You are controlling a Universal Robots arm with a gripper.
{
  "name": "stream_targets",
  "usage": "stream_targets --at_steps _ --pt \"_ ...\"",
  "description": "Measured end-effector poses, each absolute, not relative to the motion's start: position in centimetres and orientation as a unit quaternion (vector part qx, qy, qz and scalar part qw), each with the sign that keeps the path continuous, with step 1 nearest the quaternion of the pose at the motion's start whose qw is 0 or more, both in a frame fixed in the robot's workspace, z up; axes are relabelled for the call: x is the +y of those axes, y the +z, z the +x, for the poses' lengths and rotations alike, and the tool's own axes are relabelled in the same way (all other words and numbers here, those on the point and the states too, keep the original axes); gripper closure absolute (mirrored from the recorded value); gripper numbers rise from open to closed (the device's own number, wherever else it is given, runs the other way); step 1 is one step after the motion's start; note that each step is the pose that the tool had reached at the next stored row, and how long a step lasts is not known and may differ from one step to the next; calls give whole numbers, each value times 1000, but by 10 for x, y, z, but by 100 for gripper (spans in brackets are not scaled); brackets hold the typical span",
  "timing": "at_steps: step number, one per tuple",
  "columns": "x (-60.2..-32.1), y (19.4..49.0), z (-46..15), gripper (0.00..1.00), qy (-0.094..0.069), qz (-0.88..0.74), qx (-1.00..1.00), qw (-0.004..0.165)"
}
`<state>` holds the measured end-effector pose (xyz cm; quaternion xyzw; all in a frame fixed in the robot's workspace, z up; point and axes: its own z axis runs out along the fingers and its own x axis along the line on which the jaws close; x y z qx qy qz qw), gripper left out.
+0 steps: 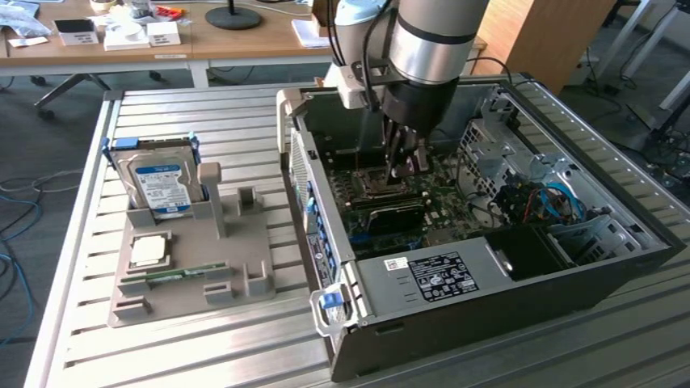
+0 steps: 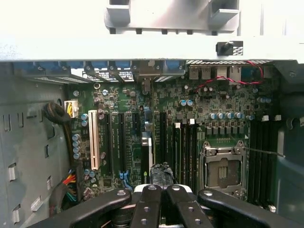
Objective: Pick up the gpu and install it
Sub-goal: 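Press down on the gpu until it lock into place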
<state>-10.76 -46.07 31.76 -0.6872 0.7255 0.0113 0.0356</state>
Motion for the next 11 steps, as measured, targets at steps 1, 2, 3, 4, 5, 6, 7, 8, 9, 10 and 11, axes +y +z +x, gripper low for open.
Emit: stream_targets --at_steps 1,2,3,4,5,6,7,8,9,10,11 --pt "-461 318 -106 89 14 -687 726 33" --pt "-461 318 -105 89 17 -687 726 29" --pt "-461 318 -104 89 19 -687 726 27" --pt "-461 318 -104 89 20 -687 726 26" --pt "-461 318 -104 89 20 -687 726 26" --pt "-461 318 -104 89 20 -687 726 26" --pt "-461 318 -104 89 20 -687 726 26" --pt "-461 318 -104 89 20 -687 726 26" --pt "-461 318 -104 89 20 -687 726 26" --pt "-461 318 -104 89 20 -687 726 26" --pt "-461 318 -104 89 20 -687 726 26"
